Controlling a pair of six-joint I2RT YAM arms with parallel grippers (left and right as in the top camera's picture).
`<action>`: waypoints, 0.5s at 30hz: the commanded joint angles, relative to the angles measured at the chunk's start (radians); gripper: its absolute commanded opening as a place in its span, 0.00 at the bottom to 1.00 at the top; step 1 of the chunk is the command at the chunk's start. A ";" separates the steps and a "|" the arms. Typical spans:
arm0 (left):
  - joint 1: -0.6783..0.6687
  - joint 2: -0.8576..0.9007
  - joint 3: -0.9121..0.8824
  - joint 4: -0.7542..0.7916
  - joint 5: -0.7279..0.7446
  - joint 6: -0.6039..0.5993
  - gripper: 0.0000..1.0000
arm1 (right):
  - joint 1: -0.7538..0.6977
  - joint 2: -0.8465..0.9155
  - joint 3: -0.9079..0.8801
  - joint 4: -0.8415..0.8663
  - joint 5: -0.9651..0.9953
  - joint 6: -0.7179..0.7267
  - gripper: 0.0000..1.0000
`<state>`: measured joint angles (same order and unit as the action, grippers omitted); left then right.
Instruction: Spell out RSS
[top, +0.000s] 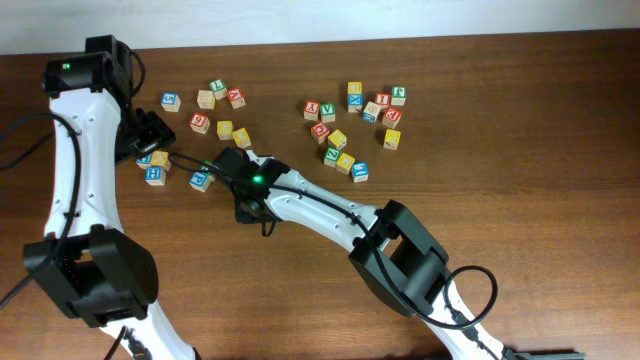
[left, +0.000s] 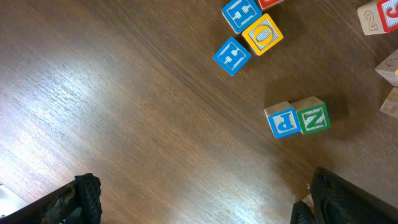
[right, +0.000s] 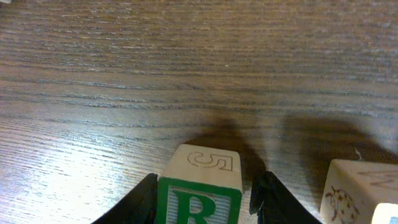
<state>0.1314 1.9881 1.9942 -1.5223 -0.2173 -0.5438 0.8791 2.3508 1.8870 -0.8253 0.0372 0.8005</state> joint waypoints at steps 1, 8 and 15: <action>0.003 -0.013 0.006 -0.001 -0.005 -0.017 0.99 | 0.005 0.013 -0.013 0.011 0.021 0.002 0.33; 0.003 -0.013 0.006 -0.001 -0.005 -0.017 0.99 | 0.003 0.012 0.042 -0.057 0.056 0.002 0.25; 0.003 -0.013 0.006 -0.001 -0.005 -0.017 0.99 | 0.002 0.012 0.105 -0.165 0.126 0.002 0.25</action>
<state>0.1314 1.9881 1.9942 -1.5227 -0.2176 -0.5438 0.8787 2.3520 1.9652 -0.9836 0.1192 0.8051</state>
